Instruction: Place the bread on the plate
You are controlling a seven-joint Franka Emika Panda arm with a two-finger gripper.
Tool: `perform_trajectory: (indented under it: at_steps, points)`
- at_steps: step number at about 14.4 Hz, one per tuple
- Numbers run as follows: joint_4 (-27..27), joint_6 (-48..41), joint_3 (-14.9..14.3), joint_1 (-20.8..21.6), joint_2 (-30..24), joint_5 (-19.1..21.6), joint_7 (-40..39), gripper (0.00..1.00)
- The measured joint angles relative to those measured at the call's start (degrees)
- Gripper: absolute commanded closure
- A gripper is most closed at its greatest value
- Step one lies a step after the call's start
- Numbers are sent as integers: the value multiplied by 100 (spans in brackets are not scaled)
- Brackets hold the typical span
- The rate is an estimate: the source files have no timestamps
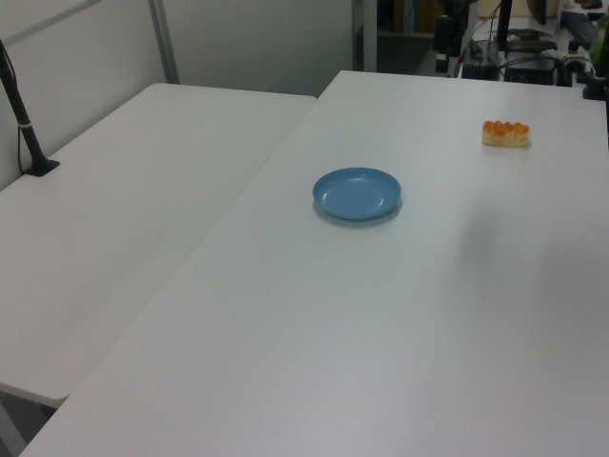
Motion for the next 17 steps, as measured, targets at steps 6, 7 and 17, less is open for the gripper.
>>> perform_trajectory:
  at_steps: [6, 7, 17]
  points:
    - [3, 0, 8, 4, -11, -169, -2, 0]
    - [4, 0, 8, 4, -18, -170, -2, 0]
    - [-237, -3, 47, 4, -449, -170, -8, 0]
